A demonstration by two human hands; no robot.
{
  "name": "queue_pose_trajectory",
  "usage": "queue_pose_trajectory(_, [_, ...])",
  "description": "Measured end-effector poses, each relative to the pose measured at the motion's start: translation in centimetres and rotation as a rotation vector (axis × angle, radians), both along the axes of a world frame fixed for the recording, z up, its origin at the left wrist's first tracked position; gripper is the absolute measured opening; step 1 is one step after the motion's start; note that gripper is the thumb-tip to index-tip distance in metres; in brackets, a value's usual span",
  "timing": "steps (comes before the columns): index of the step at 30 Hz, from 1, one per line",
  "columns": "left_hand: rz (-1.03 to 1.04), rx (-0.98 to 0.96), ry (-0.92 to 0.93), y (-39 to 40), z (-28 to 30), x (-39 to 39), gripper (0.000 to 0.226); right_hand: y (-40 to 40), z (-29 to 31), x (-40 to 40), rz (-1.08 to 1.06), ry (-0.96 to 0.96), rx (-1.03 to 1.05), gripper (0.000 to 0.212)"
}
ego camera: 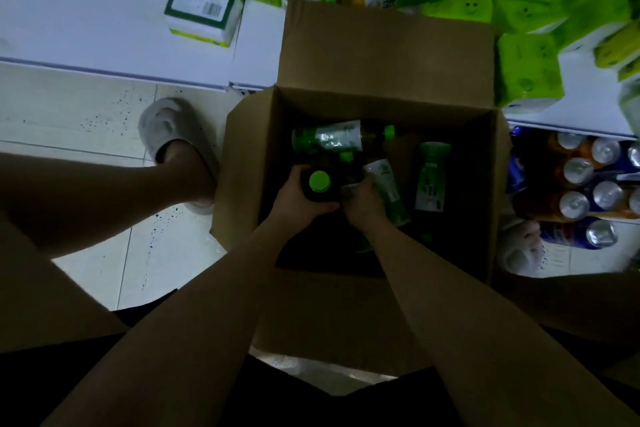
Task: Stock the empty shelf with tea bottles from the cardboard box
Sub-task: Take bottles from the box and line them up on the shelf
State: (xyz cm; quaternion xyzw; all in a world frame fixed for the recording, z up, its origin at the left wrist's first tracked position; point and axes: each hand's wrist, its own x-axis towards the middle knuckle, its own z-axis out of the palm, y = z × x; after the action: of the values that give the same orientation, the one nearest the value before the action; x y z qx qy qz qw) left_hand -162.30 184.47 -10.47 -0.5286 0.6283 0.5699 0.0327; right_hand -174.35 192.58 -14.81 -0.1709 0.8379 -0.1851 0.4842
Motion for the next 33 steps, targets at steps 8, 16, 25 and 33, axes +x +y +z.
queue_pose_trajectory(8, [0.038,-0.053,0.039,0.1,-1.0,0.4,0.069,0.1,-1.2,0.0,0.121,0.179,0.066,0.062])
queue_pose_trajectory(16, [0.084,-0.095,-0.017,0.8,1.2,1.7,0.074,3.3,2.2,-2.0,0.017,0.199,0.048,0.031])
queue_pose_trajectory(25, [0.084,-0.102,-0.011,3.0,-0.3,3.2,0.073,3.2,-2.8,2.5,0.028,-0.040,0.145,0.081])
queue_pose_trajectory(33, [0.199,-0.034,0.024,1.3,-1.3,1.3,0.072,2.5,-4.6,0.9,0.085,0.028,0.160,0.058])
